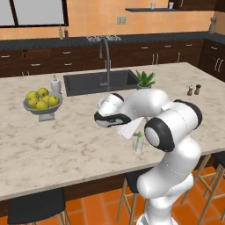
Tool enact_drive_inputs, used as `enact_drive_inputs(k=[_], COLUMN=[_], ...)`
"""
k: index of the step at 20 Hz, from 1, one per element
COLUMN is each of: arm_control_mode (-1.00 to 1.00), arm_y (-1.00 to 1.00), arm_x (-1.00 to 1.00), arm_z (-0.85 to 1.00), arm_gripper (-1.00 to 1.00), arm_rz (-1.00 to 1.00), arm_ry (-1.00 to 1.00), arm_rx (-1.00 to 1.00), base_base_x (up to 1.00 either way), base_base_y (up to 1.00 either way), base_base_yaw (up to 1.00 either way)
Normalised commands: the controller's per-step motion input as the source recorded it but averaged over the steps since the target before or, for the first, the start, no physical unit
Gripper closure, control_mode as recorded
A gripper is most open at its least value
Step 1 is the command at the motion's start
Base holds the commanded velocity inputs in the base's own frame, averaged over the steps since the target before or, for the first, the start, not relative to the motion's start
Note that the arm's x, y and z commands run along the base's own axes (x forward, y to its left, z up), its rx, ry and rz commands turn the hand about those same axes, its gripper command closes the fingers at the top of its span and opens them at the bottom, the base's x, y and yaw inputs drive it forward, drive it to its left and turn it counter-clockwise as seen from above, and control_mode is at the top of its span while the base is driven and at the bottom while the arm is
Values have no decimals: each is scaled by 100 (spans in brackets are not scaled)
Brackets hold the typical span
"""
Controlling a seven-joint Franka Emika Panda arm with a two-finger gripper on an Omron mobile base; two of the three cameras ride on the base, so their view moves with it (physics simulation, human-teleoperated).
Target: Take a straw from the drawer in front and place it inside the glass cup on the dining counter.
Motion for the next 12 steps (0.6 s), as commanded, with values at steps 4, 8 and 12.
enact_drive_inputs(k=[4, 8, 12], arm_control_mode=[-100, -100, -100], arm_y=[-9, -6, 0], arm_x=[0, 0, 4], arm_z=[-3, -11, -17], arm_gripper=[-100, -100, -100], arm_rz=[0, 1, 3], arm_ry=[-4, -1, -1], arm_rx=[25, 29, 28], base_base_x=[0, 0, 0], base_base_y=[0, 0, 0], base_base_yaw=[0, 0, 0])
